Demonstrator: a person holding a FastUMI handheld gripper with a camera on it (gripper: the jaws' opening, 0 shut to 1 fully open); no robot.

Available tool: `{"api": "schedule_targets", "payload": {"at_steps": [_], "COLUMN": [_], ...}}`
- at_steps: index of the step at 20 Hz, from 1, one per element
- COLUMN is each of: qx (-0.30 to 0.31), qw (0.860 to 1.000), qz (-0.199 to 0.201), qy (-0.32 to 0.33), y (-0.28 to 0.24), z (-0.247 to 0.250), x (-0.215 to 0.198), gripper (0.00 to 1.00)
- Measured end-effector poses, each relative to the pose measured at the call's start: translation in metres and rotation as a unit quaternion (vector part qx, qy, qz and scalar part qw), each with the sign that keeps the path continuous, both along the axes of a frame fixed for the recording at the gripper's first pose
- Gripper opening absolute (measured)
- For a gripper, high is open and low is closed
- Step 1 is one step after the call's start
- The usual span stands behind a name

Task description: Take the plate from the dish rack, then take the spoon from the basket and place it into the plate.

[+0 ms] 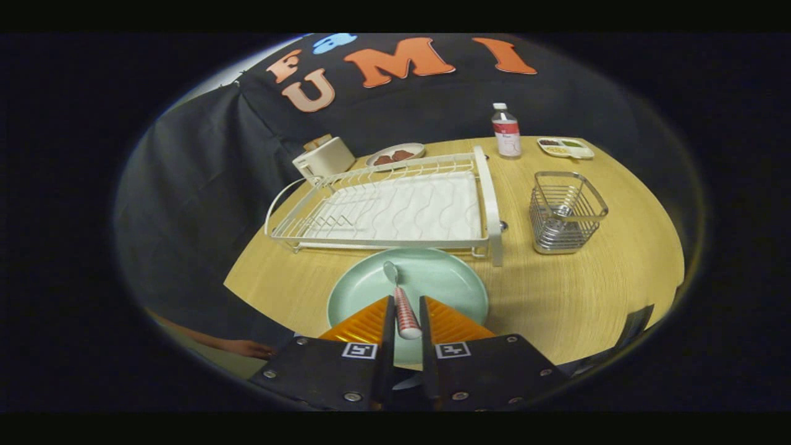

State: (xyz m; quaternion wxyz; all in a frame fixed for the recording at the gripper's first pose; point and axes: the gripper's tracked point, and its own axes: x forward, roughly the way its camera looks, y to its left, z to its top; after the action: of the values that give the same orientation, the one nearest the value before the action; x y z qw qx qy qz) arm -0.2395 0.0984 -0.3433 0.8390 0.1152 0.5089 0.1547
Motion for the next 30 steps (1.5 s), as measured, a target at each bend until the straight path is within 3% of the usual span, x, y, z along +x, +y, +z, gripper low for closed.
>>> {"api": "schedule_targets", "payload": {"at_steps": [7,14,17,21,26,30], "qx": [-0.026,-0.046,-0.05,-0.056,-0.085,-0.095], "qw": [0.999,0.986,0.974,0.954,0.921,0.901], "qz": [-0.042,-0.099,-0.114,-0.132,-0.152,-0.156], "qy": [-0.002,-0.126,-0.189,-0.265,-0.349,-0.393], "y": [-0.029,-0.07,-0.083,-0.099,-0.119,-0.123], "z": [0.003,0.091,0.141,0.204,0.262,0.288], "x": [0.008,0.08,0.113,0.144,0.165,0.173], "gripper": [0.36,0.55,0.55,0.64,0.8,0.85]}}
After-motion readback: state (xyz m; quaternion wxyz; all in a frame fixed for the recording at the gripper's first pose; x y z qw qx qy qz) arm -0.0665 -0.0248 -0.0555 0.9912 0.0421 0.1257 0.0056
